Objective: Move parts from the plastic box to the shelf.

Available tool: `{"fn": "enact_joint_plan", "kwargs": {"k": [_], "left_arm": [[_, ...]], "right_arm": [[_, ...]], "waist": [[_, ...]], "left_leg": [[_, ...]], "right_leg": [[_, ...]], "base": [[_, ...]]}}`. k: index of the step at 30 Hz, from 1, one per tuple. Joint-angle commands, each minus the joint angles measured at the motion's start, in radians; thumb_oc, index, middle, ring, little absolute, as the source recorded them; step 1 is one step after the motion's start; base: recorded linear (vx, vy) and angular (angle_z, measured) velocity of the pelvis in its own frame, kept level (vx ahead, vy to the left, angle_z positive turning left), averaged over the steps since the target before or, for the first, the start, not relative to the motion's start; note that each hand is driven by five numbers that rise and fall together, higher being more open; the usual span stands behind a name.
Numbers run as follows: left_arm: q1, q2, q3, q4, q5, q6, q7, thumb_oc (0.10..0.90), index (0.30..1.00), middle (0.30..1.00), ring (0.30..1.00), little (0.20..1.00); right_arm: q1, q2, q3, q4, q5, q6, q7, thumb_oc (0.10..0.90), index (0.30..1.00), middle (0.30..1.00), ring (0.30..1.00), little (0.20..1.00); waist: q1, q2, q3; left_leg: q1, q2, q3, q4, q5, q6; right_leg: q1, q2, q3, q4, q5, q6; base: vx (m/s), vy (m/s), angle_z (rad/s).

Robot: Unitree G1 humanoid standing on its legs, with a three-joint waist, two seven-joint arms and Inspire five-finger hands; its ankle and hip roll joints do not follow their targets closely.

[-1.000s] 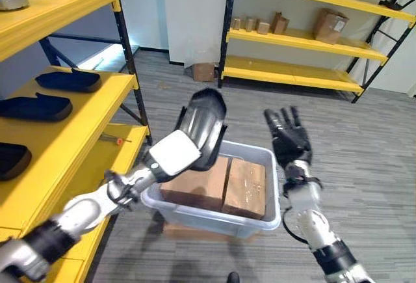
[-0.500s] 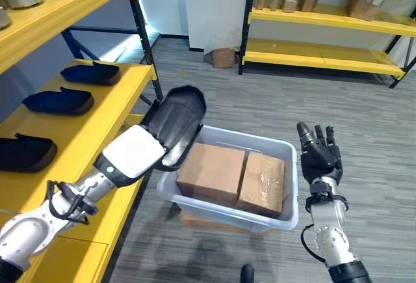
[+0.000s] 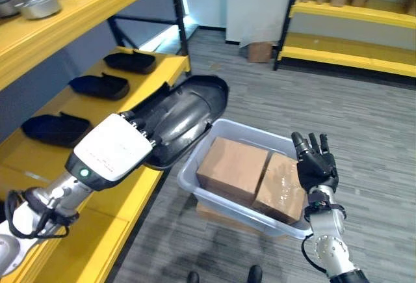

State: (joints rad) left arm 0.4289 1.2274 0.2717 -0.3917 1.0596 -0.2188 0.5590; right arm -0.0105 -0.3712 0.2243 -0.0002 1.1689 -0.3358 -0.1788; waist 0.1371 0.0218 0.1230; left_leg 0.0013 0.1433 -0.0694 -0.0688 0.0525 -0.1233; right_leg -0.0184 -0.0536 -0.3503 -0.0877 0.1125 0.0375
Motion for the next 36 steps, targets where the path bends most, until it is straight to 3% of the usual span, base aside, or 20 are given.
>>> {"fn": "enact_joint_plan", "kwargs": {"k": [1, 2, 3, 5, 6, 7, 8, 9, 11, 12, 16, 18, 20, 21, 27, 30, 32, 34, 35, 36], "left_arm": [[-0.120, 0.023, 0.178, -0.020, -0.137, 0.068, 0.134, 0.400, 0.300, 0.300, 0.300, 0.300], [-0.183, 0.022, 0.142, -0.015, -0.163, 0.065, 0.139, 0.400, 0.300, 0.300, 0.300, 0.300], [-0.199, 0.017, 0.134, -0.014, -0.168, 0.063, 0.140, 0.400, 0.300, 0.300, 0.300, 0.300], [-0.261, 0.008, 0.076, -0.011, -0.179, 0.056, 0.136, 0.400, 0.300, 0.300, 0.300, 0.300], [-0.272, 0.007, 0.066, -0.008, -0.178, 0.056, 0.137, 0.400, 0.300, 0.300, 0.300, 0.300], [-0.312, 0.004, 0.045, -0.013, -0.179, 0.050, 0.151, 0.400, 0.300, 0.300, 0.300, 0.300], [-0.326, 0.003, 0.031, -0.008, -0.177, 0.049, 0.153, 0.400, 0.300, 0.300, 0.300, 0.300], [-0.352, 0.006, 0.020, -0.016, -0.174, 0.044, 0.162, 0.400, 0.300, 0.300, 0.300, 0.300], [-0.381, -0.003, -0.001, -0.007, -0.169, 0.043, 0.174, 0.400, 0.300, 0.300, 0.300, 0.300], [-0.383, -0.004, -0.006, -0.007, -0.168, 0.043, 0.174, 0.400, 0.300, 0.300, 0.300, 0.300], [-0.383, -0.015, -0.024, 0.006, -0.137, 0.053, 0.189, 0.400, 0.300, 0.300, 0.300, 0.300], [-0.367, -0.013, -0.016, 0.012, -0.125, 0.068, 0.205, 0.400, 0.300, 0.300, 0.300, 0.300], [-0.353, -0.011, -0.003, 0.004, -0.116, 0.078, 0.217, 0.400, 0.300, 0.300, 0.300, 0.300], [-0.337, -0.010, 0.011, 0.008, -0.099, 0.095, 0.230, 0.400, 0.300, 0.300, 0.300, 0.300], [-0.298, -0.003, 0.034, -0.003, -0.062, 0.132, 0.260, 0.400, 0.300, 0.300, 0.300, 0.300], [-0.297, -0.005, 0.033, -0.008, -0.070, 0.142, 0.259, 0.400, 0.300, 0.300, 0.300, 0.300], [-0.299, -0.002, 0.030, -0.014, -0.080, 0.139, 0.269, 0.400, 0.300, 0.300, 0.300, 0.300], [-0.313, -0.001, 0.008, 0.000, -0.099, 0.124, 0.277, 0.400, 0.300, 0.300, 0.300, 0.300], [-0.317, -0.001, 0.004, 0.002, -0.099, 0.124, 0.278, 0.400, 0.300, 0.300, 0.300, 0.300], [-0.326, -0.003, -0.007, 0.007, -0.107, 0.118, 0.267, 0.400, 0.300, 0.300, 0.300, 0.300]], "right_arm": [[-0.203, -0.004, -0.014, -0.109, -0.089, -0.058, 0.075, 0.900, 1.000, 1.000, 1.000, 1.000], [-0.225, -0.015, -0.020, -0.105, -0.101, -0.070, 0.062, 0.900, 1.000, 1.000, 1.000, 1.000], [-0.232, -0.021, -0.021, -0.106, -0.108, -0.075, 0.057, 0.900, 1.000, 1.000, 1.000, 1.000], [-0.231, -0.041, -0.038, -0.111, -0.123, -0.082, 0.043, 0.900, 1.000, 1.000, 1.000, 1.000], [-0.229, -0.044, -0.040, -0.112, -0.124, -0.082, 0.042, 0.900, 1.000, 1.000, 1.000, 1.000], [-0.216, -0.052, -0.049, -0.116, -0.126, -0.084, 0.042, 0.900, 1.000, 1.000, 1.000, 1.000], [-0.213, -0.055, -0.053, -0.118, -0.126, -0.084, 0.042, 0.900, 1.000, 1.000, 1.000, 1.000], [-0.188, -0.062, -0.067, -0.130, -0.118, -0.086, 0.045, 0.900, 1.000, 1.000, 1.000, 1.000], [-0.112, -0.061, -0.114, -0.149, -0.108, -0.086, 0.050, 0.900, 1.000, 1.000, 1.000, 1.000], [-0.106, -0.062, -0.116, -0.152, -0.107, -0.086, 0.051, 0.900, 1.000, 1.000, 1.000, 1.000], [-0.019, -0.039, -0.164, -0.163, -0.087, -0.071, 0.077, 0.900, 1.000, 1.000, 1.000, 1.000], [0.024, -0.018, -0.187, -0.166, -0.097, -0.051, 0.083, 0.900, 1.000, 1.000, 1.000, 1.000], [0.033, -0.008, -0.181, -0.165, -0.107, -0.043, 0.083, 0.900, 1.000, 1.000, 1.000, 1.000], [0.041, 0.005, -0.178, -0.161, -0.114, -0.036, 0.080, 0.900, 1.000, 1.000, 1.000, 1.000], [0.046, 0.050, -0.149, -0.157, -0.116, -0.026, 0.071, 0.900, 1.000, 1.000, 1.000, 1.000], [0.058, 0.067, -0.137, -0.170, -0.112, -0.025, 0.062, 0.900, 1.000, 1.000, 1.000, 1.000], [0.067, 0.068, -0.139, -0.177, -0.109, -0.030, 0.062, 0.900, 1.000, 1.000, 1.000, 1.000], [0.074, 0.064, -0.136, -0.186, -0.098, -0.031, 0.069, 0.900, 1.000, 1.000, 1.000, 1.000], [0.075, 0.064, -0.137, -0.186, -0.097, -0.031, 0.069, 0.900, 1.000, 1.000, 1.000, 1.000], [0.081, 0.057, -0.140, -0.192, -0.090, -0.029, 0.082, 0.900, 1.000, 1.000, 1.000, 1.000]], "waist": [[0.008, -0.037, 0.041], [0.021, -0.025, 0.049], [0.025, -0.026, 0.046], [-0.009, -0.029, 0.050], [-0.006, -0.027, 0.050], [-0.037, -0.024, 0.049], [-0.030, -0.021, 0.049], [-0.059, -0.011, 0.043], [-0.077, 0.011, 0.020], [-0.079, 0.011, 0.018], [-0.082, 0.010, -0.016], [-0.063, -0.014, -0.034], [-0.061, -0.029, -0.040], [-0.048, -0.045, -0.051], [-0.027, -0.090, -0.067], [-0.036, -0.103, -0.057], [-0.066, -0.108, -0.043], [-0.091, -0.111, -0.022], [-0.084, -0.110, -0.024], [-0.103, -0.100, -0.014]], "left_leg": [[0.001, 0.070, -0.027, 0.022, -0.001, -0.007], [-0.067, 0.067, -0.090, -0.014, 0.069, -0.035], [-0.081, 0.070, -0.091, -0.018, 0.061, -0.043], [-0.086, 0.090, -0.009, -0.011, 0.073, -0.027], [-0.085, 0.088, -0.008, -0.012, 0.073, -0.025], [-0.056, 0.130, 0.100, 0.024, 0.076, -0.031], [-0.053, 0.130, 0.104, 0.023, 0.075, -0.031], [-0.012, 0.169, 0.172, 0.062, 0.082, -0.042], [0.043, 0.179, 0.209, 0.038, 0.070, -0.049], [0.046, 0.176, 0.207, 0.033, 0.071, -0.047], [0.049, 0.112, 0.200, -0.009, -0.029, -0.017], [0.054, 0.041, 0.172, 0.004, -0.081, 0.023], [0.062, 0.012, 0.169, 0.004, -0.098, 0.038], [0.066, -0.036, 0.153, 0.005, -0.123, 0.063], [0.086, -0.141, 0.117, 0.016, -0.160, 0.120], [0.103, -0.164, 0.096, 0.028, -0.171, 0.141], [0.109, -0.178, 0.065, 0.034, -0.172, 0.158], [0.102, -0.198, 0.046, 0.047, -0.146, 0.180], [0.101, -0.196, 0.053, 0.047, -0.148, 0.179], [0.105, -0.191, 0.036, 0.055, -0.136, 0.196]], "right_leg": [[0.050, -0.056, -0.051, 0.004, -0.079, 0.067], [0.033, -0.066, -0.128, 0.006, -0.091, 0.066], [0.038, -0.070, -0.133, 0.002, -0.107, 0.075], [0.018, -0.105, -0.183, 0.011, -0.093, 0.078], [0.017, -0.107, -0.182, 0.013, -0.094, 0.079], [-0.003, -0.139, -0.210, 0.023, -0.080, 0.083], [-0.004, -0.139, -0.207, 0.026, -0.081, 0.084], [-0.022, -0.175, -0.233, 0.048, -0.064, 0.086], [-0.016, -0.231, -0.276, 0.100, -0.055, 0.106], [-0.013, -0.235, -0.280, 0.102, -0.054, 0.110], [0.031, -0.306, -0.299, 0.127, -0.022, 0.145], [0.075, -0.373, -0.328, 0.135, 0.019, 0.177], [0.090, -0.395, -0.337, 0.127, 0.037, 0.194], [0.107, -0.428, -0.347, 0.121, 0.076, 0.212], [0.149, -0.503, -0.355, 0.130, 0.150, 0.224], [0.156, -0.518, -0.310, 0.181, 0.185, 0.224], [0.133, -0.488, -0.170, 0.211, 0.190, 0.223], [0.074, -0.420, -0.005, 0.248, 0.158, 0.188], [0.062, -0.419, 0.005, 0.259, 0.153, 0.186], [0.021, -0.295, 0.071, 0.316, 0.020, 0.134]], "base": [[-0.16, -0.072, 0.85], [-0.06, -0.029, 1.17], [-0.09, 0.003, 1.41], [-0.07, 0.094, 1.28], [-0.16, 0.200, 1.46], [-0.11, 0.136, 1.12], [-0.21, 0.301, 0.90], [-0.12, 0.263, 0.56], [-0.08, 0.358, 0.88], [-0.02, 0.268, 1.01], [0.02, 0.289, 0.61], [0.02, 0.386, 0.47], [0.00, 0.326, 0.59], [-0.01, 0.333, 0.05], [-0.01, 0.287, 0.13], [0.00, 0.214, 0.39], [-0.03, 0.159, 0.30], [-0.07, 0.163, 0.32], [0.02, 0.178, 0.61], [0.02, 0.153, 0.50]]}}
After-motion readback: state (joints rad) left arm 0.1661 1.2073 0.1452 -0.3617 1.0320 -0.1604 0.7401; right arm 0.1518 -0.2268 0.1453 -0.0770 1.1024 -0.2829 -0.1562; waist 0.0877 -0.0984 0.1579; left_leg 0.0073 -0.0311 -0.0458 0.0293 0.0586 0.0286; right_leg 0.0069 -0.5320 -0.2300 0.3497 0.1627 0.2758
